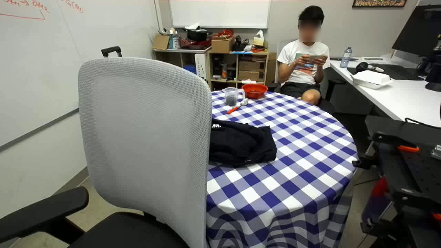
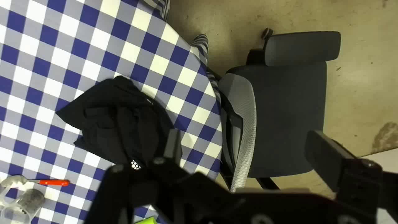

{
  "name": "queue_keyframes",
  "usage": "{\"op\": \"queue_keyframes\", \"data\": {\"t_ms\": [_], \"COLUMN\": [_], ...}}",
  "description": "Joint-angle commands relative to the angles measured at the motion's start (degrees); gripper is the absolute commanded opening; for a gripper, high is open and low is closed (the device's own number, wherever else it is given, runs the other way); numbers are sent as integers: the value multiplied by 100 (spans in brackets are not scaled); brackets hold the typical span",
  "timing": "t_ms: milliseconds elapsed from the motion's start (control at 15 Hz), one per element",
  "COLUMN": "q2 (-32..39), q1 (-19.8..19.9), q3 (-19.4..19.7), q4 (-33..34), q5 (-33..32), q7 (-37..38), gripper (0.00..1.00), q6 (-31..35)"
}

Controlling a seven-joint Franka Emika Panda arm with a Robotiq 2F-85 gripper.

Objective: Hang the black t-shirt on the backrest of the grey chair

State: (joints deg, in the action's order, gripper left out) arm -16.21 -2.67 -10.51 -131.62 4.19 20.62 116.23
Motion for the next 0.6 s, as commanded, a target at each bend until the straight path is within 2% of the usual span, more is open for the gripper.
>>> {"op": "queue_keyframes", "data": {"t_ms": [0, 133, 533], "q2": [3, 294, 770], "q1": [-65, 33, 347], "q3": [62, 43, 493], "q4": [10, 196, 202], "q5": [-21, 183, 396], "q7": [15, 784, 1609], "gripper": [100, 100, 100], "q6": [-11, -68, 325]}}
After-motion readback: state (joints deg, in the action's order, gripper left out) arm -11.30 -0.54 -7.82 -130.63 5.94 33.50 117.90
